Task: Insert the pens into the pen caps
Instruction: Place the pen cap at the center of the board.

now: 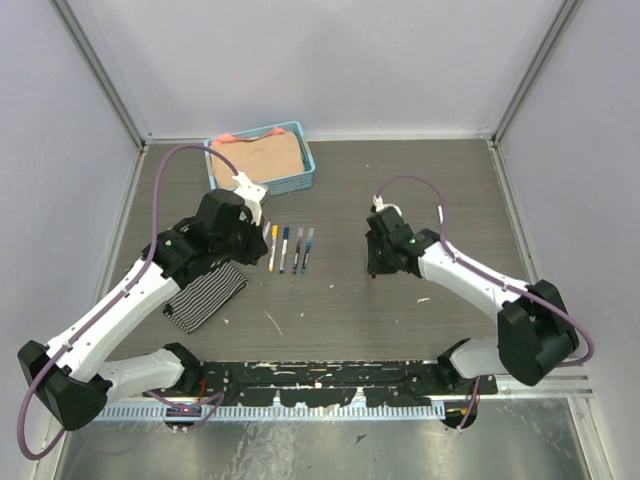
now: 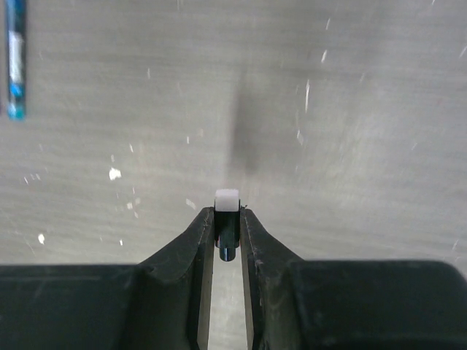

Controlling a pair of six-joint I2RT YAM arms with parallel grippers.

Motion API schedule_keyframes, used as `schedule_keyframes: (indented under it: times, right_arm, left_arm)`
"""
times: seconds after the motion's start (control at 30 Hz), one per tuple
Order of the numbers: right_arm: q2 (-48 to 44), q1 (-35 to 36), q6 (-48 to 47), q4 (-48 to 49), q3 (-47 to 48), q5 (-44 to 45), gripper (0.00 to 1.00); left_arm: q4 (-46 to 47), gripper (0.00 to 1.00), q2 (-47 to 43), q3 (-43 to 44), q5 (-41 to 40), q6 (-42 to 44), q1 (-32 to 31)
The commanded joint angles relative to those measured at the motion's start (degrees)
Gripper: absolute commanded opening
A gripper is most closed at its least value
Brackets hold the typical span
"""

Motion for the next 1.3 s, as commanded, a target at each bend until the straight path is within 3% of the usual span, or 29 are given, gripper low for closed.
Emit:
schedule_keyframes:
  times: [0.0, 0.2, 0.5, 0.67, 0.83, 1.27]
  right_arm:
    - [-5.22, 5.41, 8.99, -0.6, -5.68, 4.73, 0.11]
    - [-3.7, 9.81, 12.72, -0.99, -10.25, 5.33, 0.14]
    - [2.8, 12.31, 11.99, -2.07, -8.53, 6.63, 0.17]
    - [4.73, 12.45, 11.55, -2.7, -8.23, 6.46, 0.25]
    - [6.0, 12.65, 11.11, -3.95, -7.65, 6.59, 0.38]
    - [8.12, 13.16, 11.01, -7.0, -6.63, 8.33, 0.31]
  left_arm:
    - [2.28, 0.0, -0.75, -0.38, -0.68, -0.5, 0.29]
    - [2.19, 0.0, -0.54, -0.53, 0.3, -0.58, 0.25]
    - [2.03, 0.0, -0.67, -0.56, 0.92, -0.05, 0.27]
    - [2.19, 0.0, -0.58, -0.52, 0.9, -0.03, 0.29]
    - [2.07, 0.0, -0.51, -0.61, 0.96, 0.07, 0.25]
    - [1.92, 0.0, -0.77, -0.57, 0.66, -0.01, 0.29]
